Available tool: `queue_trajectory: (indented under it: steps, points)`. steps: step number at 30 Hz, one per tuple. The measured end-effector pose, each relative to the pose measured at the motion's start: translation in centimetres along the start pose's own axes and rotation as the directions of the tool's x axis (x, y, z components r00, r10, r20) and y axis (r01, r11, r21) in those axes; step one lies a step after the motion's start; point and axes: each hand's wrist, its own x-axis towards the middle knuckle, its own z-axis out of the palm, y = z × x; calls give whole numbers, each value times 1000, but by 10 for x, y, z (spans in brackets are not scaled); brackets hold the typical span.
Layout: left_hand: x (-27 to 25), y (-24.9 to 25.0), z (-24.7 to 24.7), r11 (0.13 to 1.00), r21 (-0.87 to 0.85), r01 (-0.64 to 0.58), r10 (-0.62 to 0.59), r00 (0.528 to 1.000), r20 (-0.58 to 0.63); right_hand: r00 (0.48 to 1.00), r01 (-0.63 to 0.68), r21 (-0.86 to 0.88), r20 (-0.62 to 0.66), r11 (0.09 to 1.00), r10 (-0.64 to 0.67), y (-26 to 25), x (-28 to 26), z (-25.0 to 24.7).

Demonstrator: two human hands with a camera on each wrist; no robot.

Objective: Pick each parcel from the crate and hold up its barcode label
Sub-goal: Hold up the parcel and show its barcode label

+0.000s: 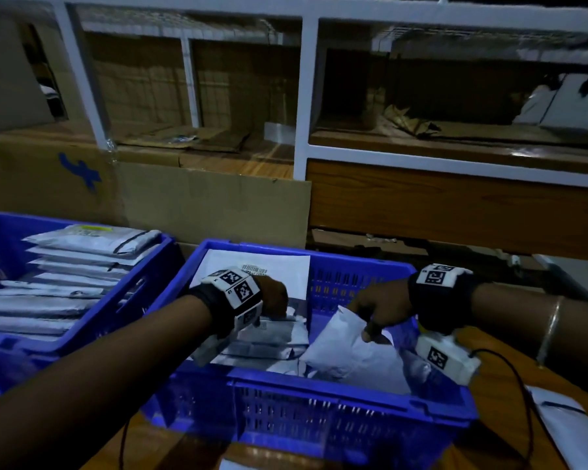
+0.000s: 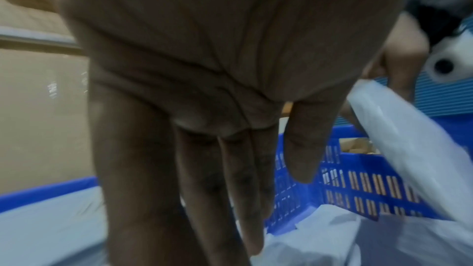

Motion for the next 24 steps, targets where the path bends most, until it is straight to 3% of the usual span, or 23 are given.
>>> queue_trajectory:
  steps: [3,6,10,12,16,20,24]
  points:
    - [0,-3,4,999,6,51,-50,999,-16,993,29,32,-117,999,-25,-4,-5,-5]
    - [-5,-5,-4,993,-98,61,-67,996,-56,966,90,70,-251,993,-70,-2,-9,-15]
    - [-20,-7,-20,892,-450,-25,-52,986,-158,905,193,188,-413,963,-101,0,-10,-27]
    - [-29,-10,-27,833,-546,-87,-49,972,-229,863,283,265,-489,922,-125,-3,-9,-29]
    - [-34,-21,-34,840,-475,-262,89,931,-355,783,430,348,-603,833,-152,-19,-1,-30]
    - [-33,-38,-41,885,-337,-322,145,876,-459,708,522,371,-691,769,-147,-38,11,-31]
    - [-34,-60,-46,799,-457,-390,117,847,-519,650,557,345,-747,755,-139,-48,19,-28]
